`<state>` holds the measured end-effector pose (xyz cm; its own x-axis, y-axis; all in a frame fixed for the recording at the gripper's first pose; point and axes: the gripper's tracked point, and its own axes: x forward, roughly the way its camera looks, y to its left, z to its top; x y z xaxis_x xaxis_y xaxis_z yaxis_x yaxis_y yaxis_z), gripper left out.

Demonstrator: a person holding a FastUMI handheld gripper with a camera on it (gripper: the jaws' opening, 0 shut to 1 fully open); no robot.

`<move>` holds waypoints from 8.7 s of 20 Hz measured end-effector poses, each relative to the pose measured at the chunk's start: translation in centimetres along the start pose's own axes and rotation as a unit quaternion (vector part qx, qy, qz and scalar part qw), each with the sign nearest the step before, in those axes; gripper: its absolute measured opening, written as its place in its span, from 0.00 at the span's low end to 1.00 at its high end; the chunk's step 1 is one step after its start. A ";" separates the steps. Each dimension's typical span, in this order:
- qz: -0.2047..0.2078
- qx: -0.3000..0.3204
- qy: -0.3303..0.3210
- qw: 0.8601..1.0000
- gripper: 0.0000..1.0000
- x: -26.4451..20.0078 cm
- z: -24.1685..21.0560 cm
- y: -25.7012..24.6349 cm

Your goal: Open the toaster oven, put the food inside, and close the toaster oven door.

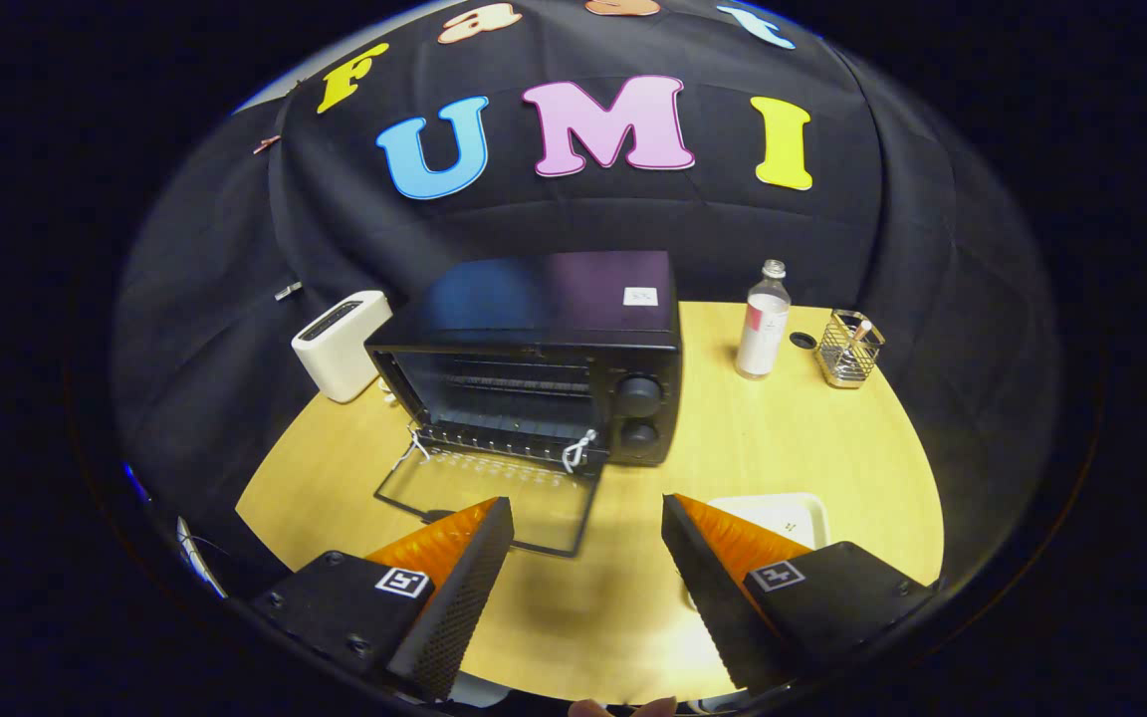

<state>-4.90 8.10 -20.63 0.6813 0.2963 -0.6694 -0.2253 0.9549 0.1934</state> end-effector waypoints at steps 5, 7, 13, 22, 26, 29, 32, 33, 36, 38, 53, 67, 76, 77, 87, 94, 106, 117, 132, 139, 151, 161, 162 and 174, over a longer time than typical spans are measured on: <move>0.023 0.027 0.049 0.998 0.99 -0.3 -0.3 -6.7; 0.030 0.039 0.073 0.996 0.99 0.0 -0.9 -9.4; 0.040 0.075 0.159 0.984 0.98 1.7 -3.8 -15.9; 0.034 0.097 0.249 0.963 0.97 4.8 -8.4 -21.8; 0.035 0.105 0.281 0.953 0.92 5.5 -10.2 -23.0; 0.040 0.105 0.294 0.949 0.86 5.9 -10.9 -23.0; 0.040 0.104 0.305 0.946 0.87 6.5 -11.6 -23.1; 0.038 0.104 0.308 0.945 0.87 6.6 -11.8 -23.1; 0.041 0.112 0.325 0.938 0.75 6.9 -12.7 -22.6; 0.042 0.099 0.332 0.937 0.75 7.2 -13.3 -22.3; 0.079 0.218 0.356 0.905 0.06 8.5 -15.0 -19.1; 0.146 0.238 0.295 0.914 0.05 6.3 -11.2 -15.6; 0.128 0.290 0.260 0.912 0.05 2.2 -8.0 -7.1; 0.124 0.295 0.257 0.912 0.05 2.2 -7.9 -5.9; 0.077 0.398 0.204 0.891 0.05 6.2 -6.0 6.8; 0.017 0.486 0.158 0.860 0.05 10.9 -4.8 11.1; -0.069 0.652 0.072 0.752 0.05 18.7 0.3 12.6; -0.108 0.718 0.014 0.688 0.05 21.9 1.3 12.3; -0.081 0.723 0.009 0.686 0.71 20.5 0.8 12.6; 0.002 0.677 0.012 0.736 0.98 15.7 2.2 14.7; -0.036 0.254 0.086 0.963 0.99 8.7 -8.9 15.1; -0.078 0.083 0.161 0.980 0.99 11.6 -14.3 15.3; -0.081 0.085 0.163 0.980 0.99 12.0 -14.5 15.2; -0.120 0.031 0.159 0.979 0.98 15.2 -14.3 14.4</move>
<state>-7.74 26.12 -38.23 0.4556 0.0517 -0.8887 -0.0350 0.9986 0.0401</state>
